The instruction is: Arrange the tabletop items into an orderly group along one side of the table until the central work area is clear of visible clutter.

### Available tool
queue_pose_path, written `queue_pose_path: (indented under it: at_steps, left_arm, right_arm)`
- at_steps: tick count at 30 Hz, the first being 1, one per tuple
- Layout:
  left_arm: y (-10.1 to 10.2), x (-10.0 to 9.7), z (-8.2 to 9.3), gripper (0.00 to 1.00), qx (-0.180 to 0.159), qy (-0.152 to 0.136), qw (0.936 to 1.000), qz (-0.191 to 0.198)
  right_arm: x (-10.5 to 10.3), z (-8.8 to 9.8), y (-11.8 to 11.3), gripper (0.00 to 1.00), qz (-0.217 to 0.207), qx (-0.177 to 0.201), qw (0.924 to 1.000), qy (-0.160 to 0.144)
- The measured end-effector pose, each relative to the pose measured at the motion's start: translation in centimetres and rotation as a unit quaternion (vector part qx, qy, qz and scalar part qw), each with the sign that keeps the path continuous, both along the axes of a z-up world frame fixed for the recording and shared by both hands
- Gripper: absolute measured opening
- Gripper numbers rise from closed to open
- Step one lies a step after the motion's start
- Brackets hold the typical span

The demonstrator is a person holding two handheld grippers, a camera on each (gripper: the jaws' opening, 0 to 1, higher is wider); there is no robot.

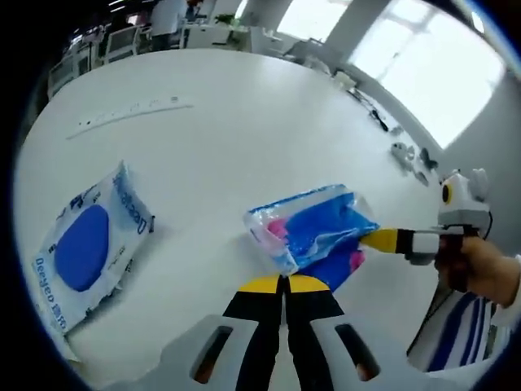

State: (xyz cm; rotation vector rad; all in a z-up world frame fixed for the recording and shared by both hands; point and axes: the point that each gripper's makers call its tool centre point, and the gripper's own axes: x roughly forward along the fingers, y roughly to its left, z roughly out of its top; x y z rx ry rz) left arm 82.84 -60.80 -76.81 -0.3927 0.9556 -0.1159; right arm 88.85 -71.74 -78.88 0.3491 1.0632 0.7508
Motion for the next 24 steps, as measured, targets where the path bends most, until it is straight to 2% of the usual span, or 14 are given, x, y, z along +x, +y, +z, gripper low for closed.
queue_pose_path:
  at_steps: [14, 24]
  left_arm:
    - [-0.1, -0.2, -1.5, 0.0, -0.014, 0.014, 0.9997, 0.016]
    - [0.1, 0.3, -1.9, 0.0, -0.022, 0.002, 0.9995, 0.022]
  right_arm:
    - [0.3, -1.1, 0.1, 0.0, 0.0, -0.006, 1.0, 0.002]
    - [0.3, -1.5, 0.0, 0.0, 0.001, -0.005, 1.0, -0.008]
